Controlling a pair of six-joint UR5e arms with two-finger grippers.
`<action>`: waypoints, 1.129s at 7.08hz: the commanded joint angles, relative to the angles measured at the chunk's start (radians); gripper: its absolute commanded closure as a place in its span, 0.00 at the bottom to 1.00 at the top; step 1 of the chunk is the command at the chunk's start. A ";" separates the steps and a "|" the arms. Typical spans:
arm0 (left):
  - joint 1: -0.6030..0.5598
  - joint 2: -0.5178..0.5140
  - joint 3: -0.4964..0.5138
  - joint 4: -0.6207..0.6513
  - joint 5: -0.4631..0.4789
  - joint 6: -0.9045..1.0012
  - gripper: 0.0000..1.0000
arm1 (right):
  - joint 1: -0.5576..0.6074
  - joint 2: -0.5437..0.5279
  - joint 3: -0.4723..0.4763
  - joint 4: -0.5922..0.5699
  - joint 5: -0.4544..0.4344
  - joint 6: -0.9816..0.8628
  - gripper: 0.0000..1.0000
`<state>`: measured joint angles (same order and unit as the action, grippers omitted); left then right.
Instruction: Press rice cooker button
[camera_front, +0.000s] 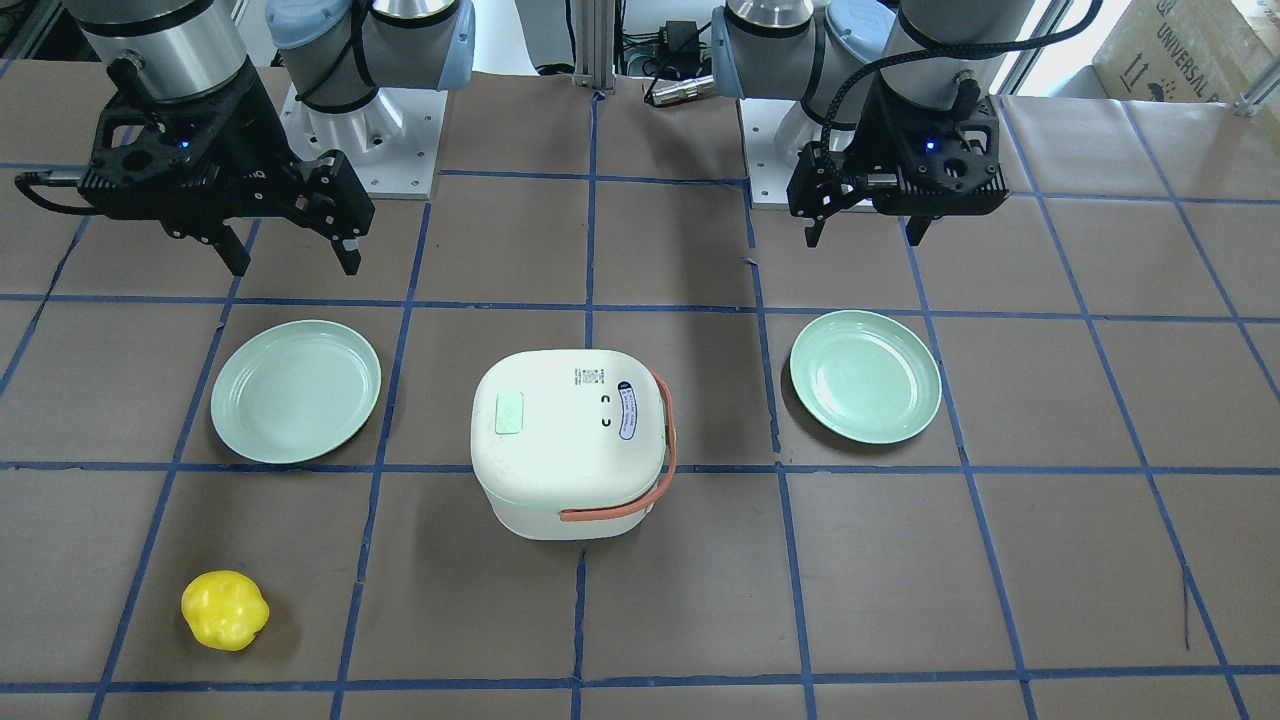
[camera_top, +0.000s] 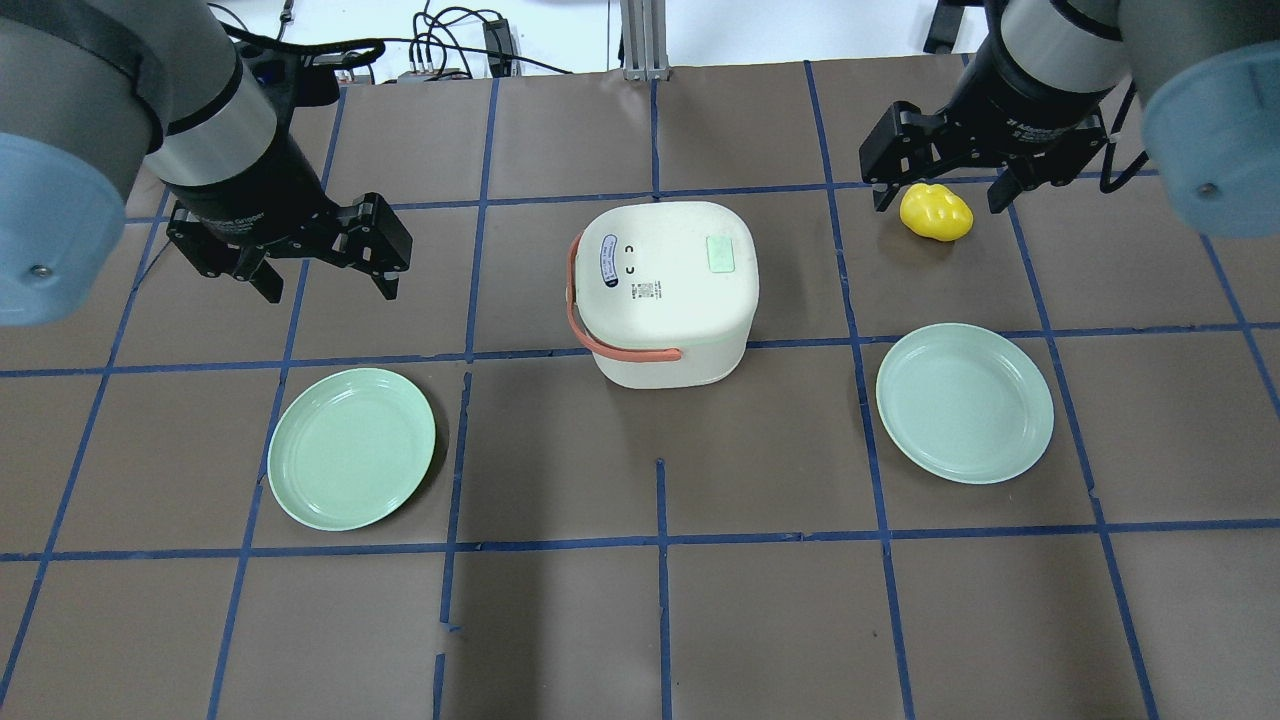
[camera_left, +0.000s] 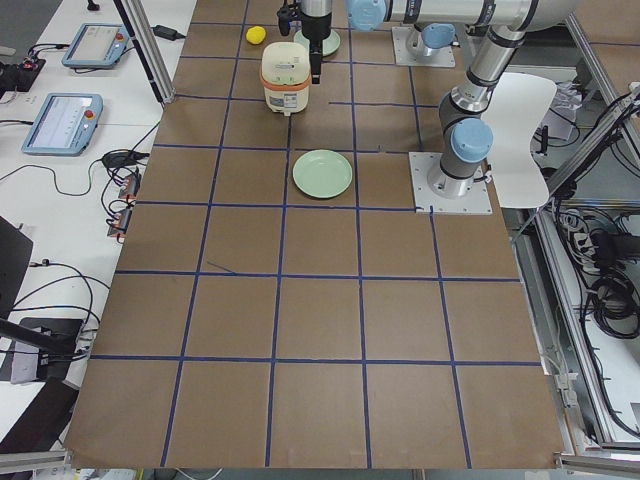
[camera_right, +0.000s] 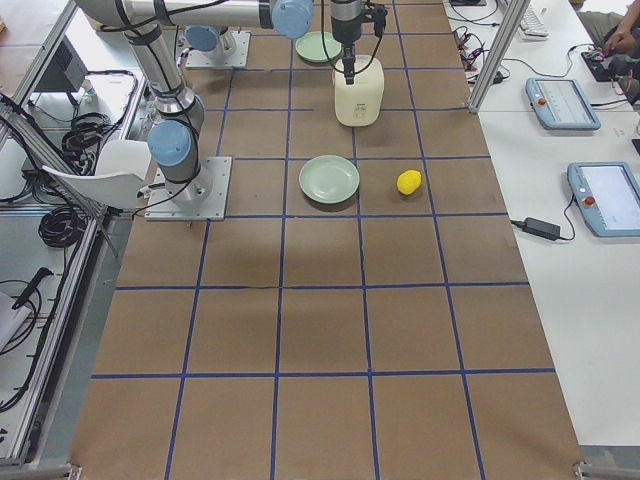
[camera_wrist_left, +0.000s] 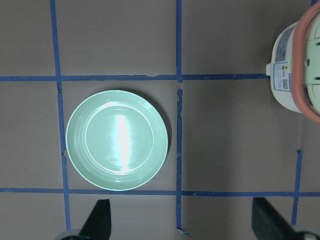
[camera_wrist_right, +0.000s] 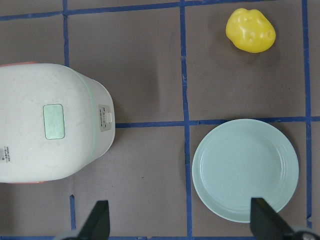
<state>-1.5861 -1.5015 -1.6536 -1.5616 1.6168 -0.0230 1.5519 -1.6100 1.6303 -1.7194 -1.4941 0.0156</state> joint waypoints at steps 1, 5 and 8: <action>0.000 0.000 0.000 0.000 0.000 0.000 0.00 | 0.000 0.011 -0.003 0.001 0.005 0.001 0.00; 0.000 0.000 0.000 0.000 0.000 0.000 0.00 | 0.000 0.033 -0.009 -0.009 -0.008 0.007 0.04; 0.000 0.000 0.000 0.000 0.000 0.000 0.00 | 0.002 0.048 -0.012 -0.049 0.006 0.010 0.90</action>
<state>-1.5862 -1.5017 -1.6536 -1.5616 1.6168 -0.0230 1.5534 -1.5671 1.6185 -1.7535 -1.4976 0.0234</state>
